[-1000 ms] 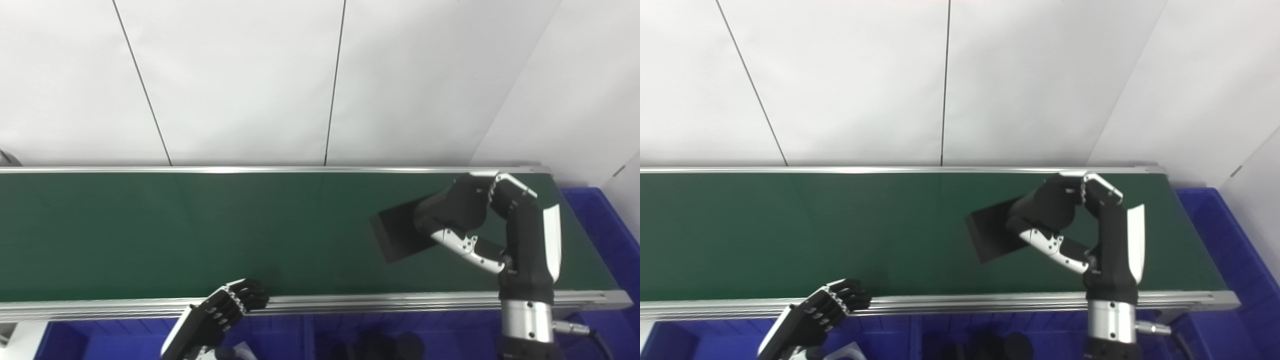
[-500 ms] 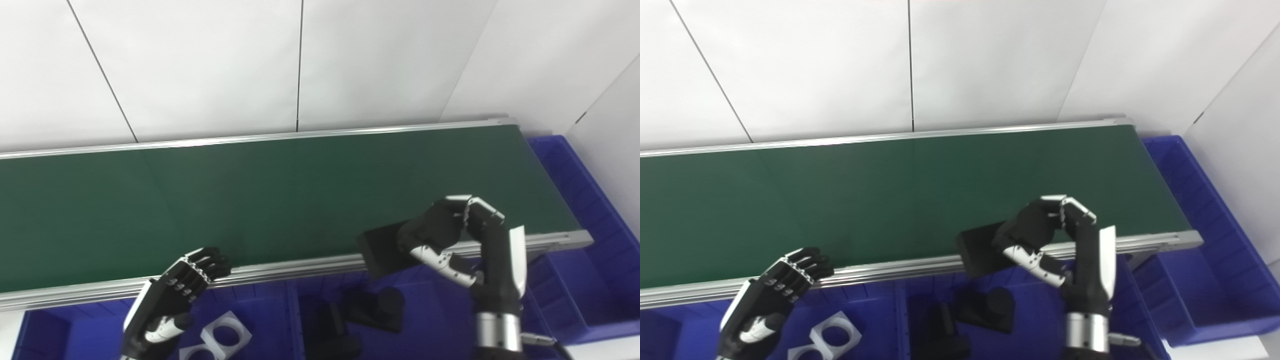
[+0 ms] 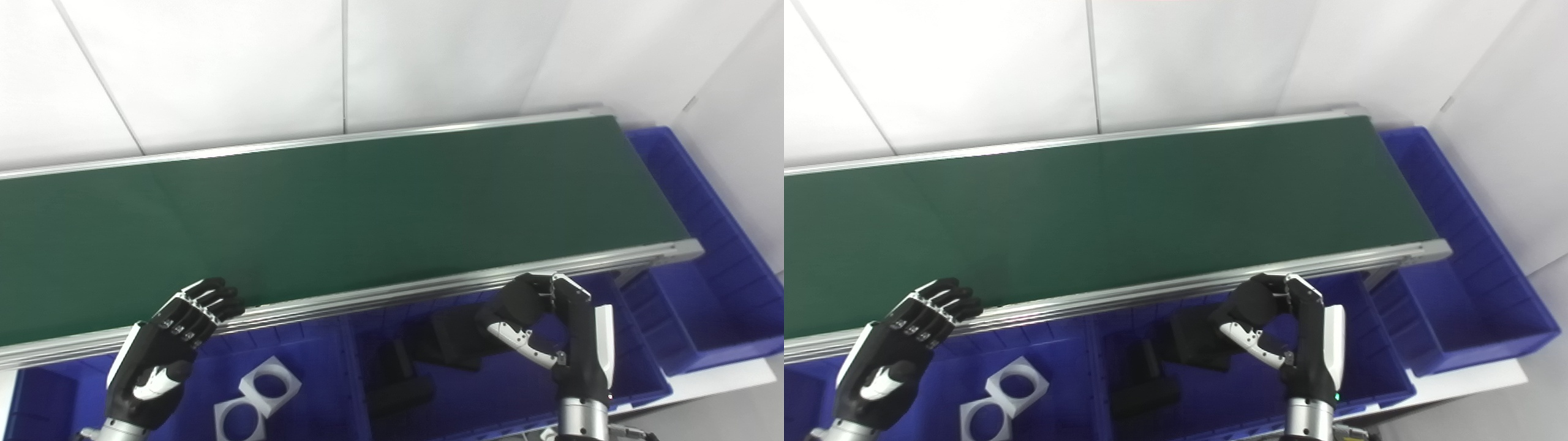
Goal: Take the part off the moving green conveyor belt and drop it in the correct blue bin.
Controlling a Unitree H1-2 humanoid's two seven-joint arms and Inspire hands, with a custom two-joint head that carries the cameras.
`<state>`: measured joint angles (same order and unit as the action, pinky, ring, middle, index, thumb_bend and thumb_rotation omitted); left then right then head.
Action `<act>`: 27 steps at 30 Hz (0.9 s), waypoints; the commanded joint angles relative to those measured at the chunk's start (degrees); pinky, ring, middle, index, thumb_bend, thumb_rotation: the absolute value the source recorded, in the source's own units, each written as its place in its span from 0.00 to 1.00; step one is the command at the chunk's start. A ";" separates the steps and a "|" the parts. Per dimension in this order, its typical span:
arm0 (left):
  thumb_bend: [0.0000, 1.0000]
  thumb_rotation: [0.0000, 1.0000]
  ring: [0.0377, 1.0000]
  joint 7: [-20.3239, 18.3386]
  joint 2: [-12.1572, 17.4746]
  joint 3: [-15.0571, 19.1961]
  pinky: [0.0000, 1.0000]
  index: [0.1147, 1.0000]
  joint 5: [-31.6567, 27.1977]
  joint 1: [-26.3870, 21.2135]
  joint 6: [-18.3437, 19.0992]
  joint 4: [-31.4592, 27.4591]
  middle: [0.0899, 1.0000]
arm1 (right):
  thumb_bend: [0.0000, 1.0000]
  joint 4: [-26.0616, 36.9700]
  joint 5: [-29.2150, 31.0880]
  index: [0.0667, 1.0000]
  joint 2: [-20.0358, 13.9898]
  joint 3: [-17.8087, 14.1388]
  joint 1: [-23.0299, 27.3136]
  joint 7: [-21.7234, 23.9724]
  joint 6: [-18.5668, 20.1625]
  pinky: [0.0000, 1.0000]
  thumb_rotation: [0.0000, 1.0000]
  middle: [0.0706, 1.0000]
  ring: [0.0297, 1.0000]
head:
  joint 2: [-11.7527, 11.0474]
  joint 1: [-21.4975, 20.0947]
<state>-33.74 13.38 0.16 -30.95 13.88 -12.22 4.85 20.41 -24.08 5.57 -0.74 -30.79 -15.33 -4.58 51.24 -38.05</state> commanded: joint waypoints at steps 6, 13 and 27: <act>0.99 0.40 0.72 -1.22 0.76 1.24 0.75 0.72 -1.59 -0.85 0.91 -2.09 0.72 | 0.52 -4.51 2.72 0.46 0.26 -1.12 -2.07 -2.73 -6.12 0.45 0.00 0.46 0.44 | 0.78 -0.81; 0.99 0.40 0.72 -1.23 0.76 1.68 0.74 0.72 -1.49 -0.76 1.87 -3.27 0.72 | 0.52 -11.76 4.63 0.45 0.16 -2.91 -0.66 -4.06 -7.43 0.44 0.00 0.46 0.44 | 1.42 -1.00; 0.99 0.39 0.72 -1.16 0.44 1.89 0.74 0.72 -1.64 -0.51 2.63 -4.17 0.72 | 0.52 -24.76 7.40 0.46 -0.82 -5.43 2.99 -5.75 -10.84 0.42 0.00 0.47 0.43 | 1.46 -0.24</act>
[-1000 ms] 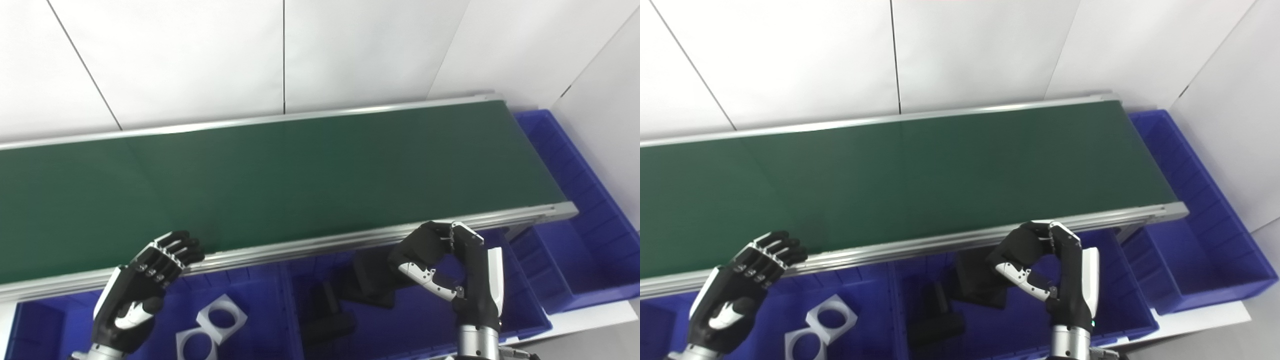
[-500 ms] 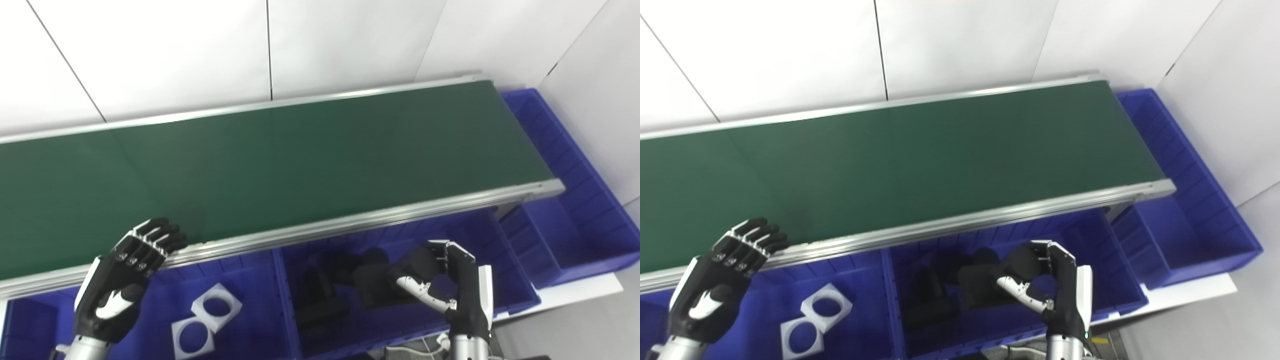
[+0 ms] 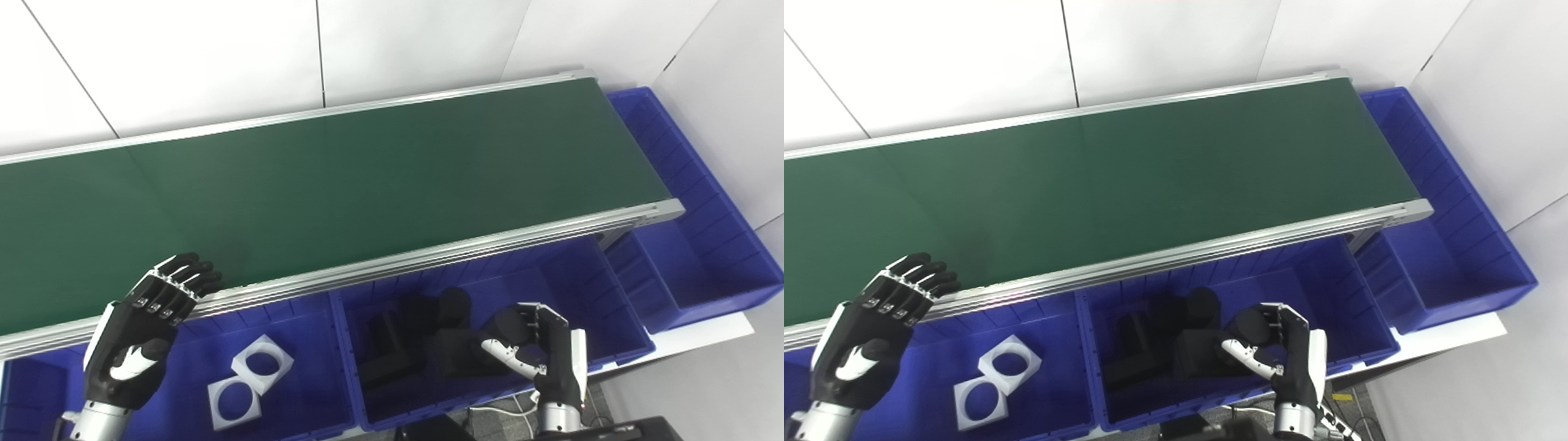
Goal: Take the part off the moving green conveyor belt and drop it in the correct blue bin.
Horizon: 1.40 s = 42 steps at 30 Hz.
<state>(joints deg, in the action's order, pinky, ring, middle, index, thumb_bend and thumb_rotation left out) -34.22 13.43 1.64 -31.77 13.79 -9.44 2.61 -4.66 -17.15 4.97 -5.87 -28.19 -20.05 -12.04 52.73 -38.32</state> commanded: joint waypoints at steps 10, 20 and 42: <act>1.00 0.40 0.72 -0.23 0.11 0.23 0.74 0.72 -0.05 -0.03 -0.35 -2.40 0.72 | 0.52 -0.08 1.26 0.45 -0.34 -0.32 0.47 -0.73 -2.88 0.44 0.00 0.47 0.44 | -0.55 0.49; 1.00 0.40 0.72 -0.39 -0.13 0.03 0.74 0.72 -0.21 0.04 -0.42 -2.16 0.72 | 0.82 3.83 8.00 0.87 -3.80 3.06 -0.98 9.15 1.60 0.71 0.27 0.85 0.79 | -0.93 1.06; 1.00 0.41 0.72 -0.44 -1.30 -0.49 0.74 0.73 0.99 0.28 -1.66 -1.16 0.72 | 0.89 26.77 6.84 0.96 -4.51 7.33 -2.81 14.79 6.53 0.87 0.44 0.91 0.89 | -2.83 4.61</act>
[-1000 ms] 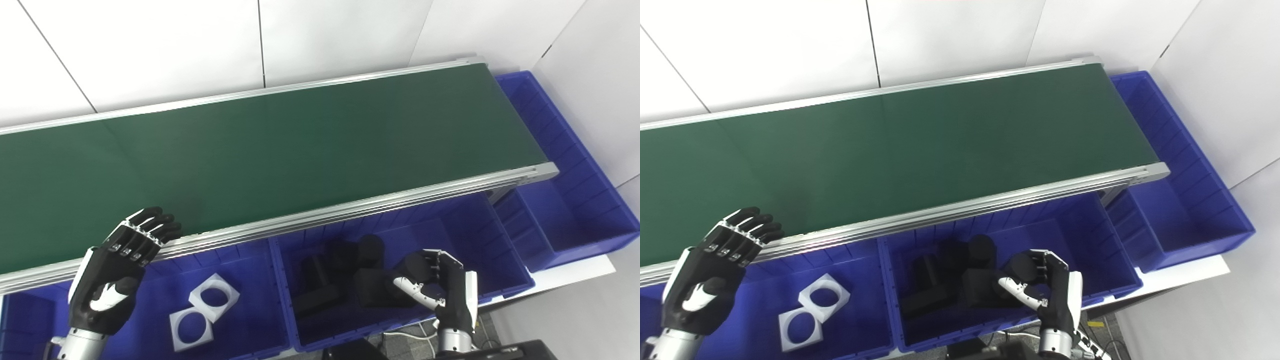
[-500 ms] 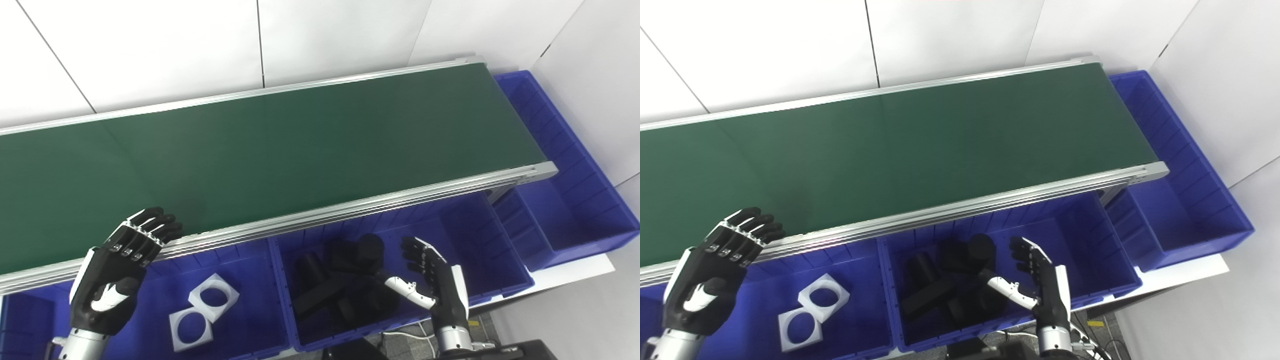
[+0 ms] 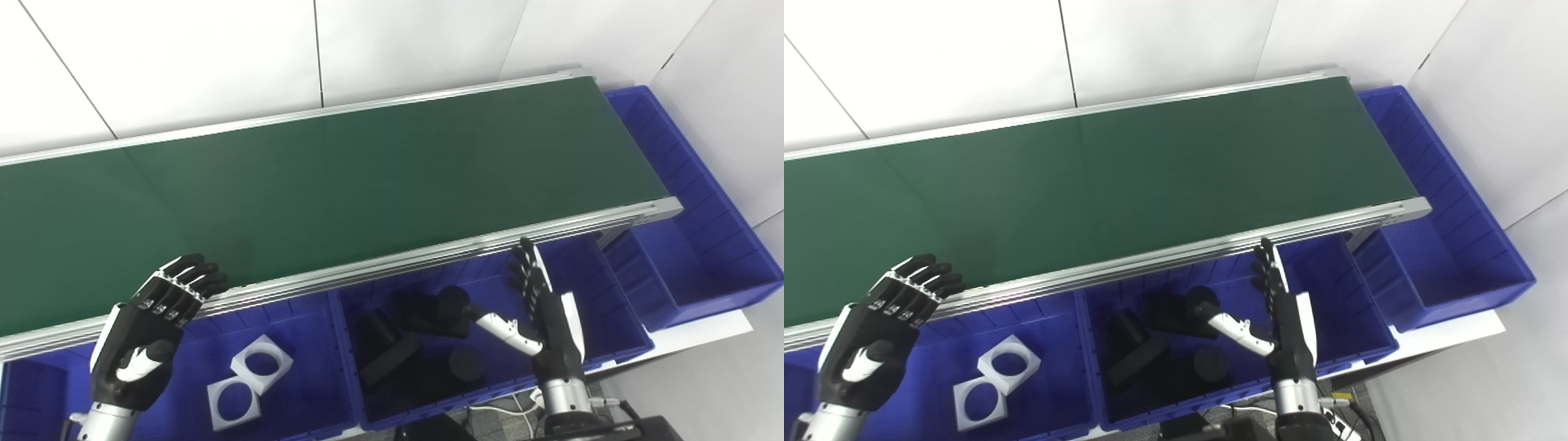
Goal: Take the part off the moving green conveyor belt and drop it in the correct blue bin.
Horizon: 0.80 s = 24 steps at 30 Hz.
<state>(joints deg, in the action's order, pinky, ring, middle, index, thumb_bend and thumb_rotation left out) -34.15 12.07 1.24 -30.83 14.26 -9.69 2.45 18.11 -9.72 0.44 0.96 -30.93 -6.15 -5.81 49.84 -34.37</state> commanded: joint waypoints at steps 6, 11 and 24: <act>1.00 0.39 0.72 -0.27 -0.81 -0.29 0.75 0.72 0.33 0.21 -0.83 -0.93 0.72 | 0.84 13.46 -3.12 0.94 -0.76 3.67 2.08 4.30 2.52 0.83 0.41 0.89 0.86 | -1.05 4.15; 1.00 0.41 0.72 0.03 -1.67 -0.65 0.75 0.73 1.91 0.78 -2.13 -1.06 0.72 | 0.84 17.89 -4.40 0.93 -0.96 6.35 4.86 6.91 4.19 0.79 0.41 0.87 0.84 | -1.82 6.16; 1.00 0.45 0.72 1.55 -5.23 -3.44 0.75 0.73 7.86 2.91 -8.29 -1.12 0.72 | 0.86 11.80 -2.25 0.90 -0.10 13.94 15.06 11.88 5.57 0.79 0.39 0.86 0.84 | -5.00 21.18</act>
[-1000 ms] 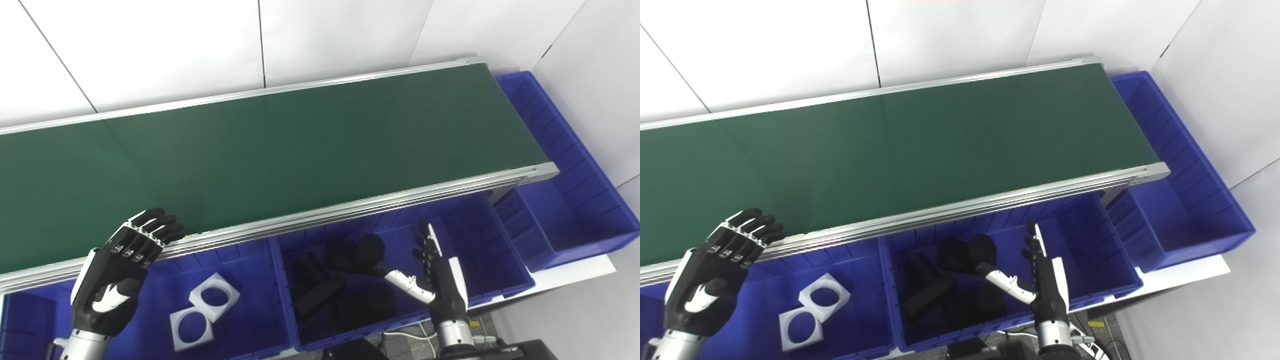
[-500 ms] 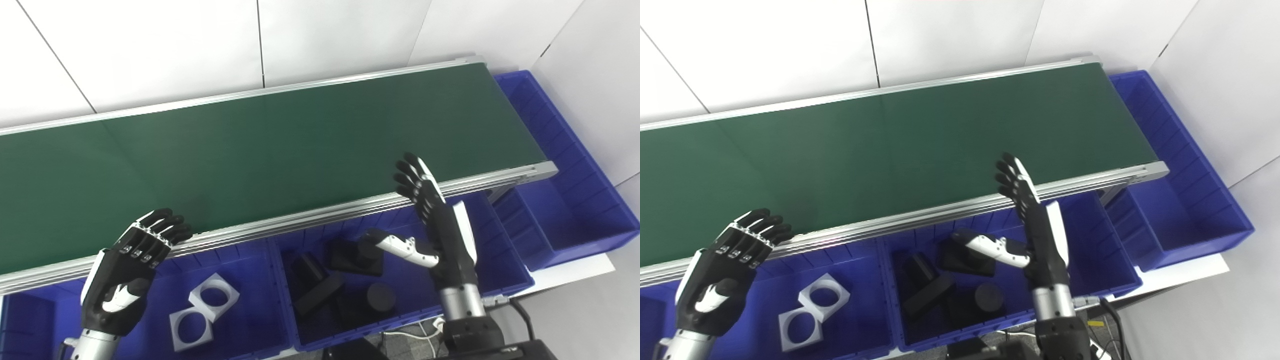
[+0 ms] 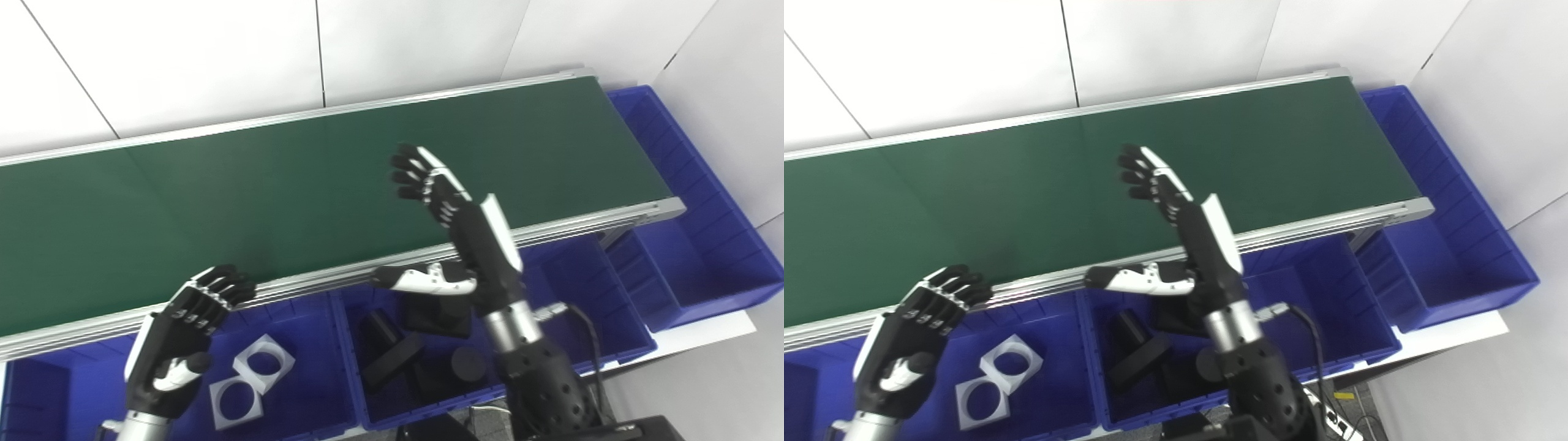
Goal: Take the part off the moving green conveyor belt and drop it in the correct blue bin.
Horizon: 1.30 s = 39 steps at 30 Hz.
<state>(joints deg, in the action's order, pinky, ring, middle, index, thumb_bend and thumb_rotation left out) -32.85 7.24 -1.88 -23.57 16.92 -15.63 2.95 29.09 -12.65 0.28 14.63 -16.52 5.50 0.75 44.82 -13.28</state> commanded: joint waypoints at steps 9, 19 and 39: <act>1.00 0.45 0.73 3.50 -3.05 -3.66 0.75 0.73 4.31 2.52 -2.84 -4.63 0.73 | 0.83 -10.15 5.19 0.88 -1.10 0.39 4.13 1.57 -4.76 0.75 0.45 0.84 0.81 | -0.37 10.77; 1.00 0.42 0.75 7.81 -5.28 -6.46 0.74 0.74 8.47 2.07 -2.67 -5.56 0.74 | 0.85 -17.97 10.69 0.88 -4.08 -1.96 3.33 3.08 -9.41 0.75 0.48 0.83 0.80 | -1.03 18.40; 0.99 0.44 0.80 12.77 -5.58 -7.18 0.82 0.78 13.83 1.51 -5.16 -3.87 0.79 | 0.76 -21.93 11.93 0.87 -5.54 -2.33 0.46 3.41 -16.76 0.70 0.59 0.81 0.76 | -4.33 18.57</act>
<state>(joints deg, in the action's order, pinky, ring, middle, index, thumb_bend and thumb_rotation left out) -20.38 1.40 -8.87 -10.19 18.78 -18.71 -0.29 5.79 -1.27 -5.37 12.33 -15.63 8.52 -12.52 40.43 5.28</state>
